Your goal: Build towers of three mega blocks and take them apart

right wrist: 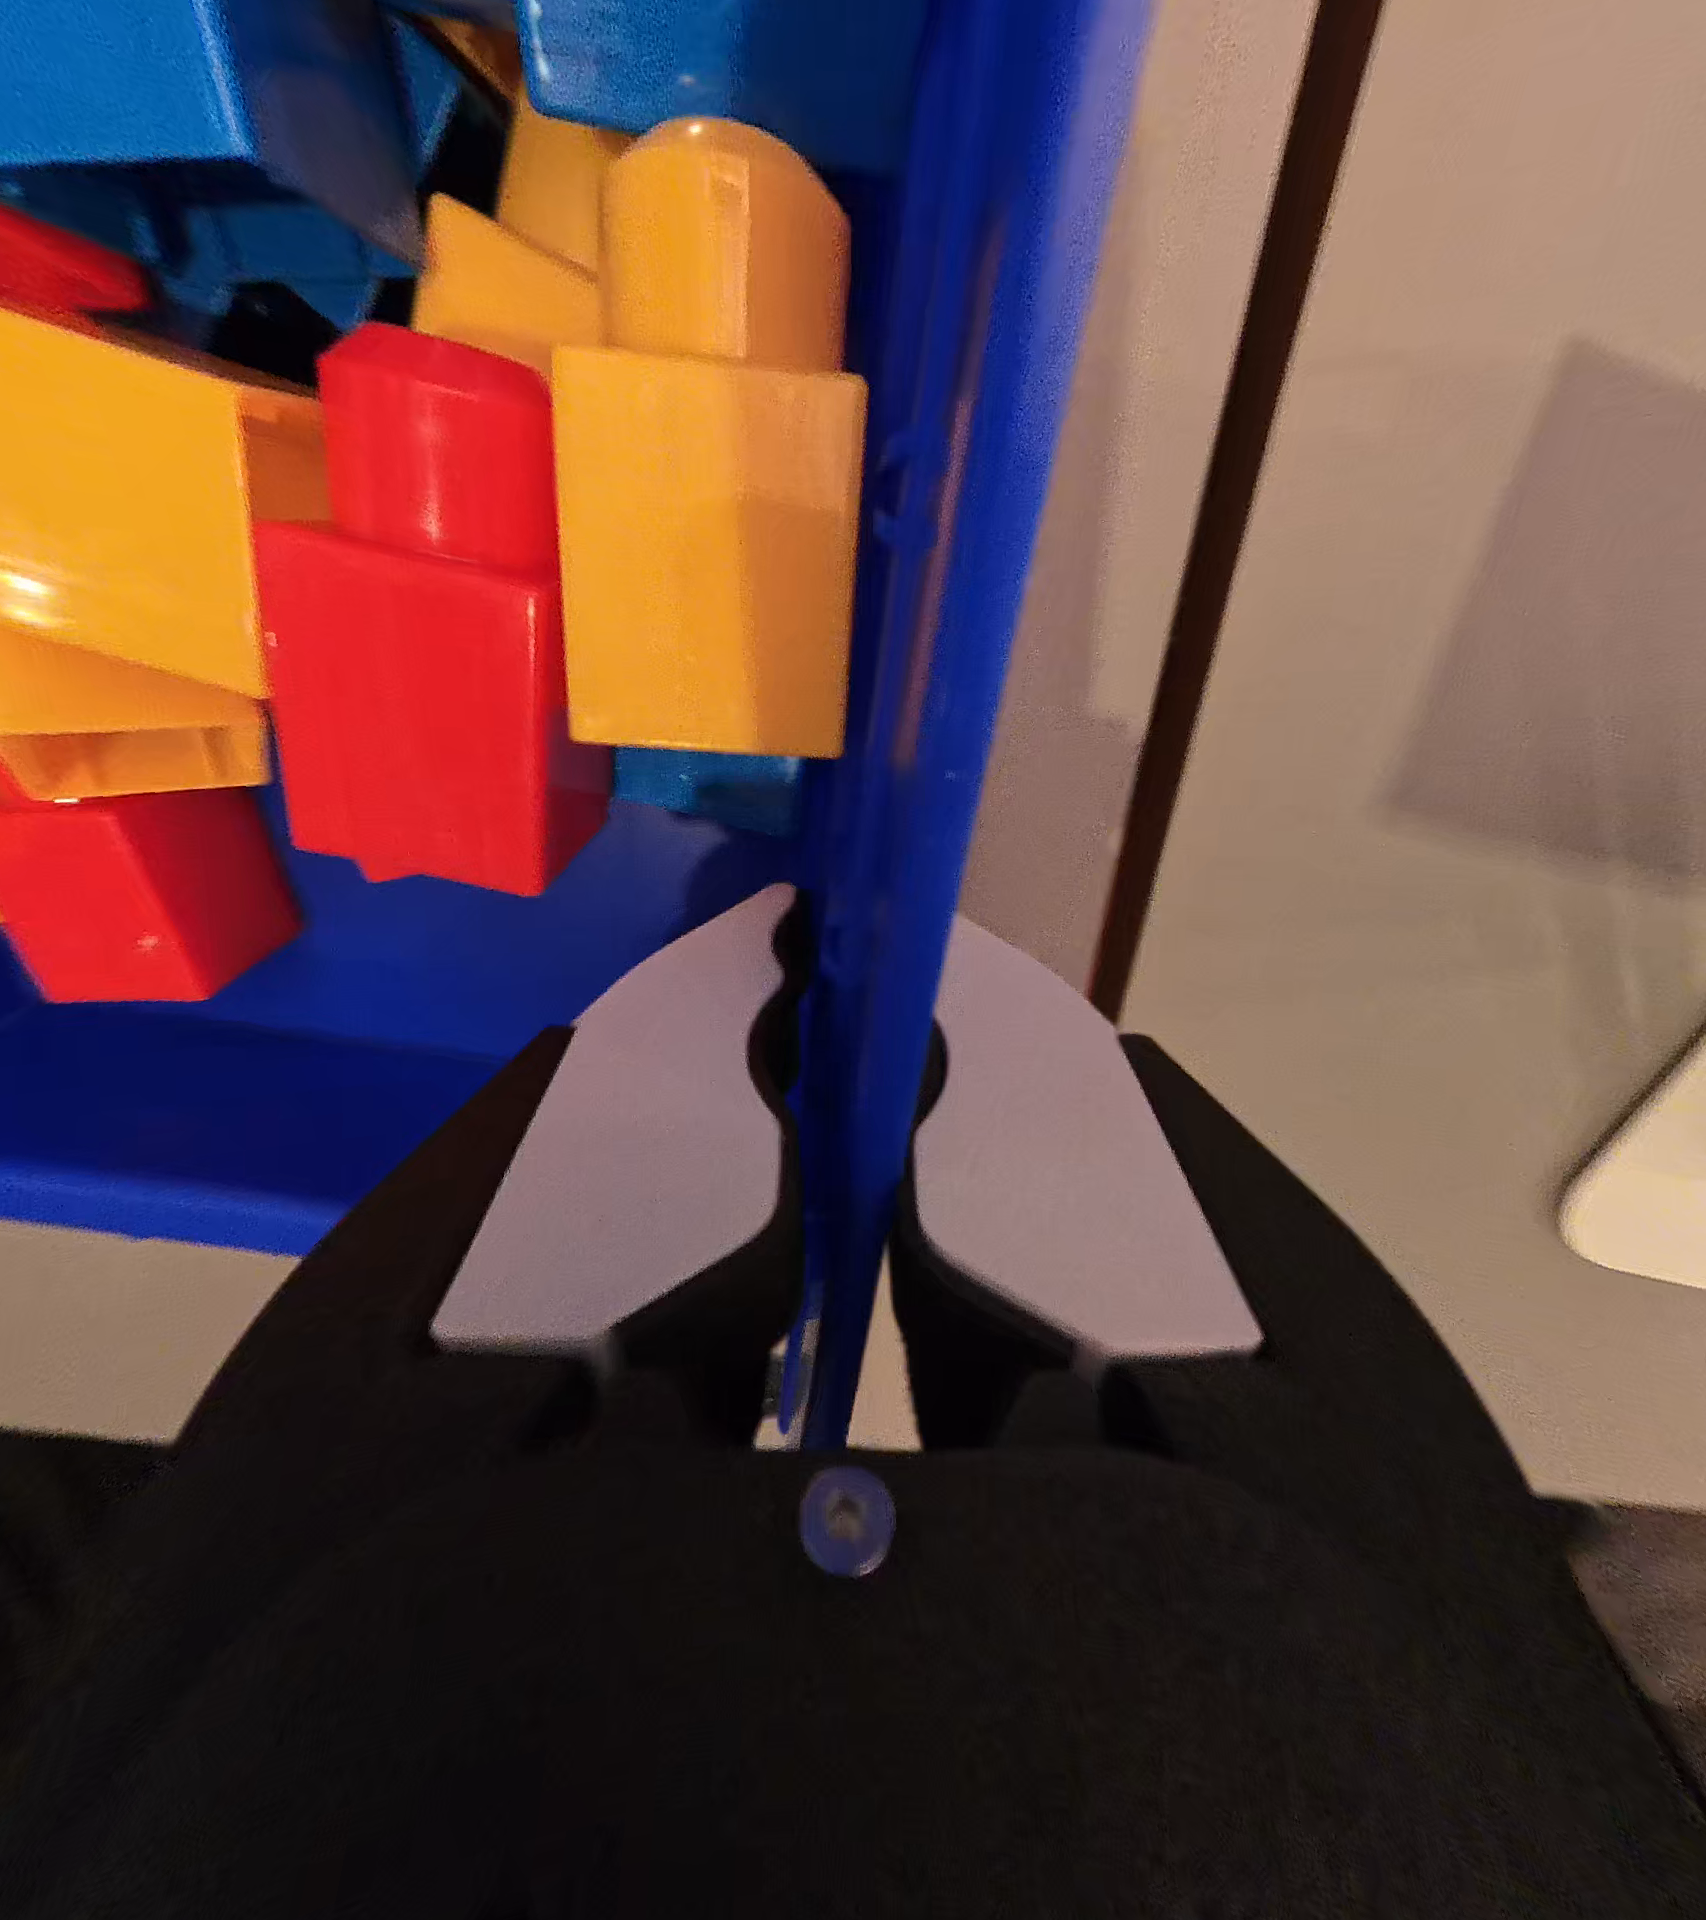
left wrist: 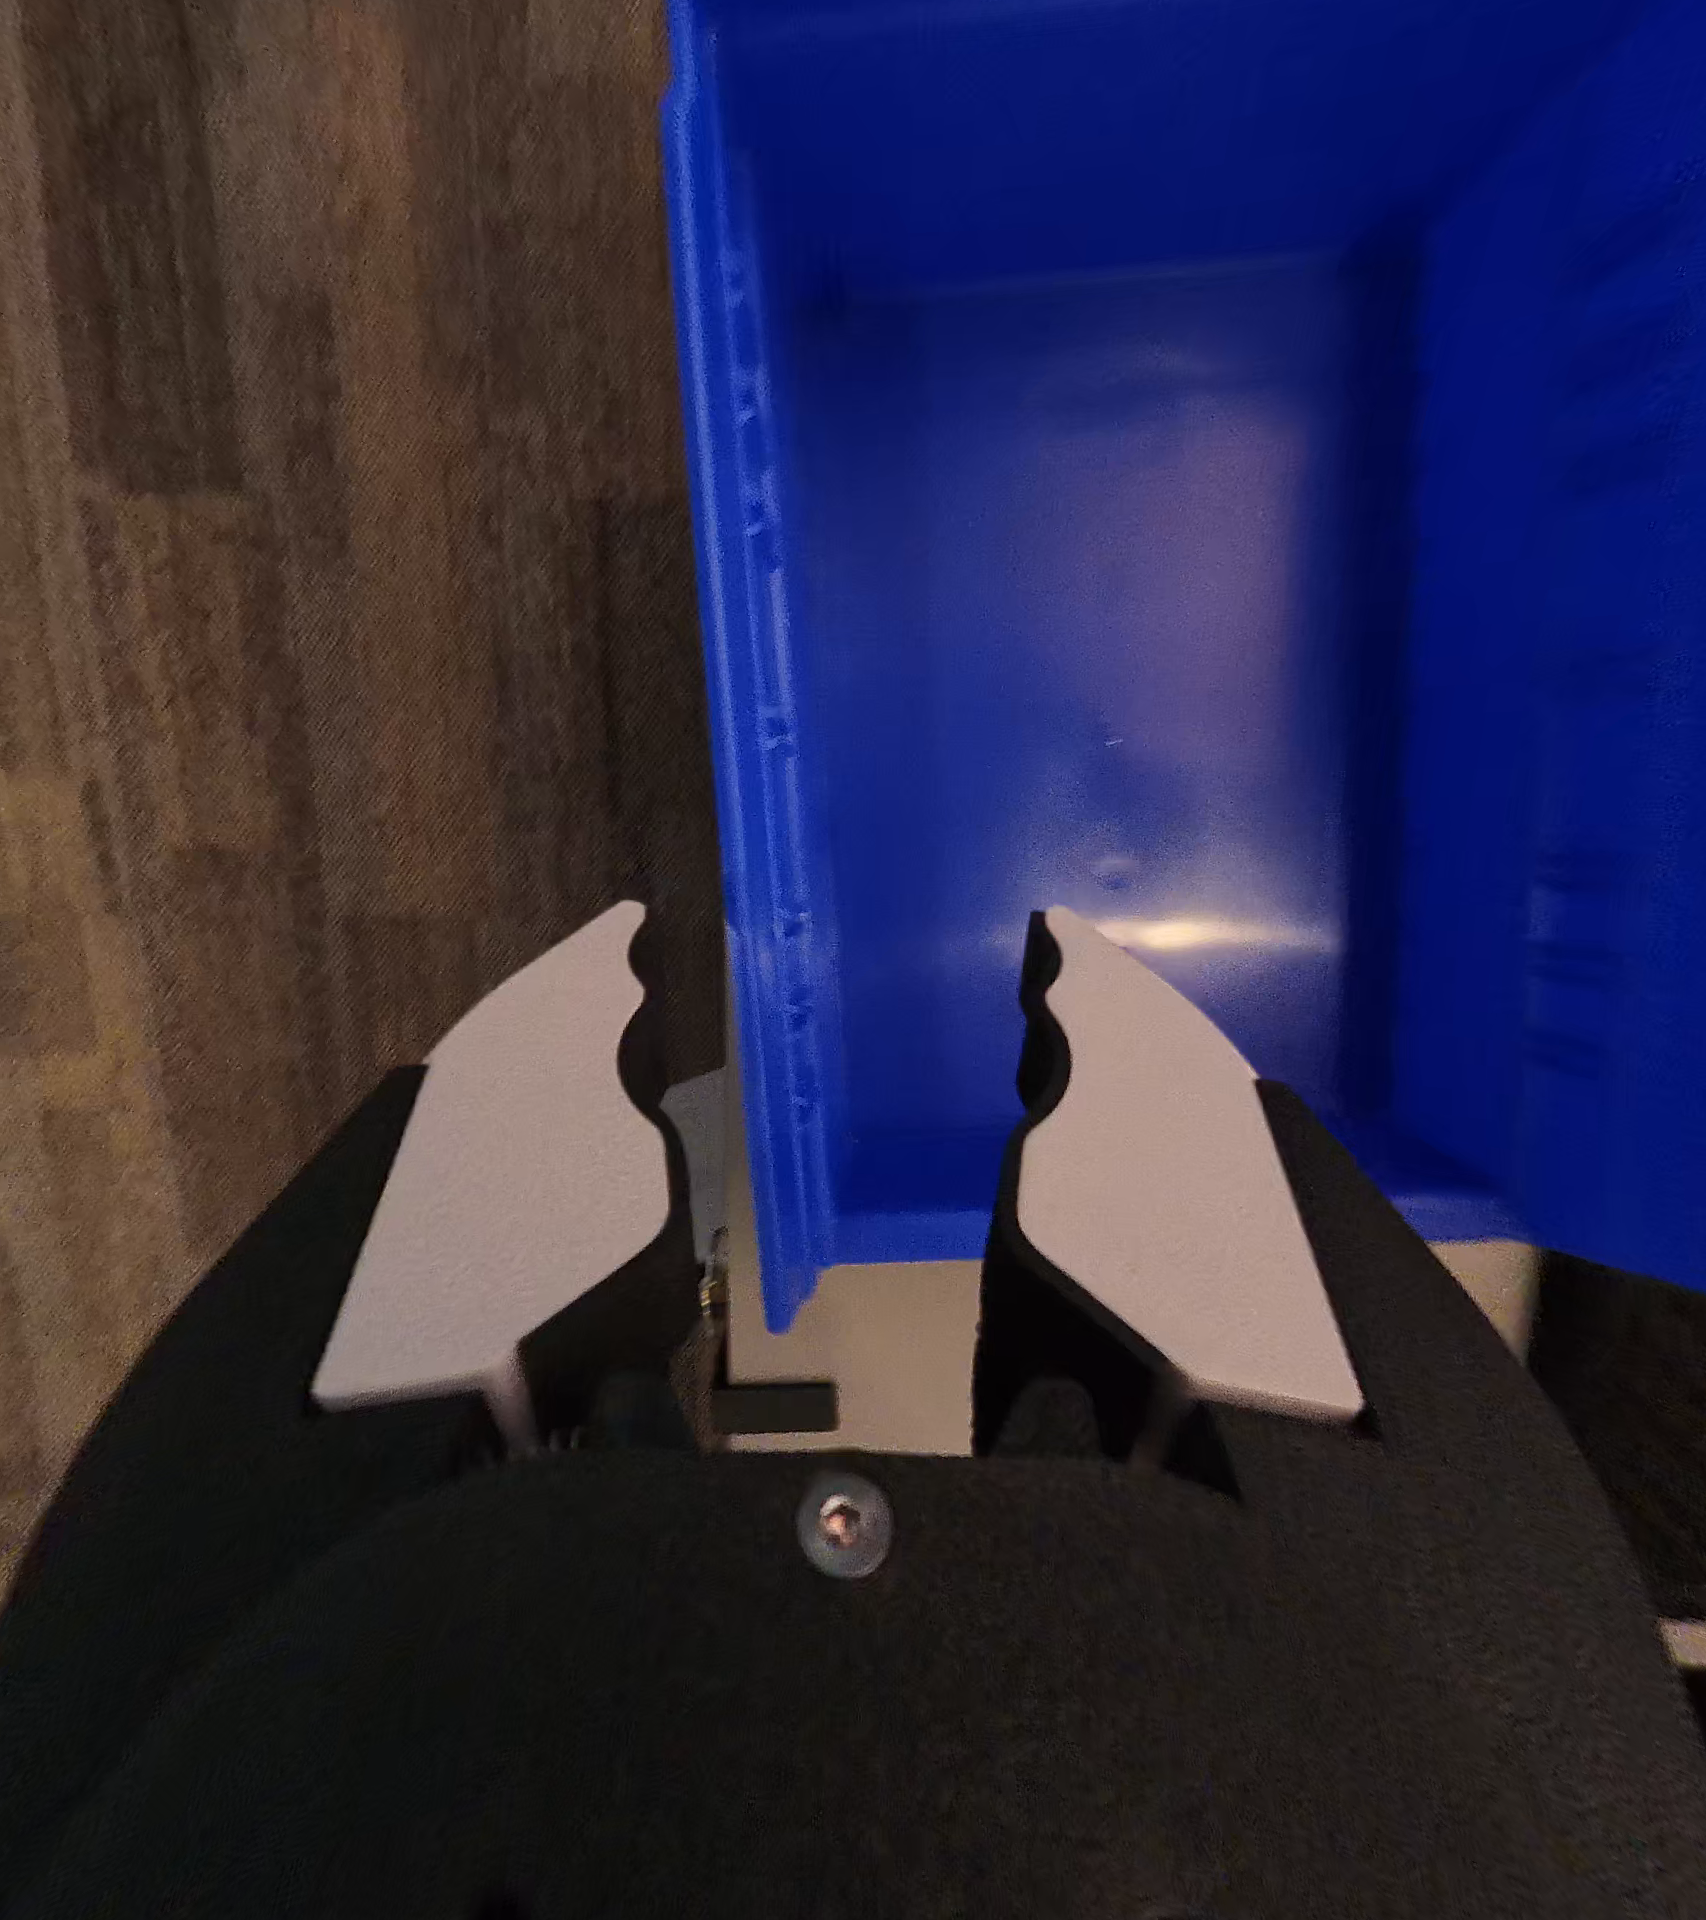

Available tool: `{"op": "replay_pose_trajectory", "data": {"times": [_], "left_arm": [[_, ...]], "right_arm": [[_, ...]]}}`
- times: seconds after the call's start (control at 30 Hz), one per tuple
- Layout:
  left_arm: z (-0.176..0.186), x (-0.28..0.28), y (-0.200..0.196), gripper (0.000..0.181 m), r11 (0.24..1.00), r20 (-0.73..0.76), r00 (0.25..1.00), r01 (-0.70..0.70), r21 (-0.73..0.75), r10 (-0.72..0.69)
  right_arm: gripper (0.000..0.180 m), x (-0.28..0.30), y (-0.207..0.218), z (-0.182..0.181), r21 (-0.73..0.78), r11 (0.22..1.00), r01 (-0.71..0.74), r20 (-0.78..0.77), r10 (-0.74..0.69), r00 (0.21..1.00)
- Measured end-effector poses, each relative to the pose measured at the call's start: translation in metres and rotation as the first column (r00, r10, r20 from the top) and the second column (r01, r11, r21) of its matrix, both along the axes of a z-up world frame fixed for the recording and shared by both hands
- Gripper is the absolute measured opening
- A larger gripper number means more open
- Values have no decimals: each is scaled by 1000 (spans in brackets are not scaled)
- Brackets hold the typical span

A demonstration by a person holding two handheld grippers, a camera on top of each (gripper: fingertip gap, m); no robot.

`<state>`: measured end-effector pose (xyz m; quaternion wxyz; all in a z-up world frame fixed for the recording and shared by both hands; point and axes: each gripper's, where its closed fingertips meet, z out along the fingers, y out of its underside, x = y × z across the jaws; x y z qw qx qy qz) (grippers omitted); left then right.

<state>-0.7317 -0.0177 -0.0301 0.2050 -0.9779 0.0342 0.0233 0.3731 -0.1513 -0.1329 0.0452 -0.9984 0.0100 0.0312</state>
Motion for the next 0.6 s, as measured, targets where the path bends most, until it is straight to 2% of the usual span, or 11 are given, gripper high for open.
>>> {"op": "replay_pose_trajectory", "data": {"times": [0.03,0.1,0.2,0.27,0.37,0.47,0.53,0.6], "left_arm": [[-11,-7,0,62,999,-31,999,-12,-41,11],[-31,-16,-2,61,992,-53,998,-31,-123,25],[-54,-19,-1,60,978,-17,998,-58,-201,55],[-66,-22,0,56,969,-15,998,-70,-238,69],[-83,-18,0,39,953,29,996,-77,-293,90],[-91,-12,-1,8,939,106,987,-78,-335,120],[-90,-6,-2,4,935,175,975,-72,-346,139],[-90,-5,-4,4,929,157,982,-38,-369,102]], "right_arm": [[6,-6,0,0,3,1000,24,-73,-24,997],[5,-8,0,0,12,999,48,-136,-46,990],[6,-6,-1,0,-4,1000,-28,-90,27,996],[7,-5,-1,0,-27,999,-22,-91,20,996],[5,-6,-1,-3,-47,999,-14,-89,9,996],[4,-6,0,-3,-45,999,23,-108,-27,994],[4,-6,0,-2,-42,999,18,-102,-22,995],[3,-6,0,-2,-39,999,17,-104,-21,994]]}}
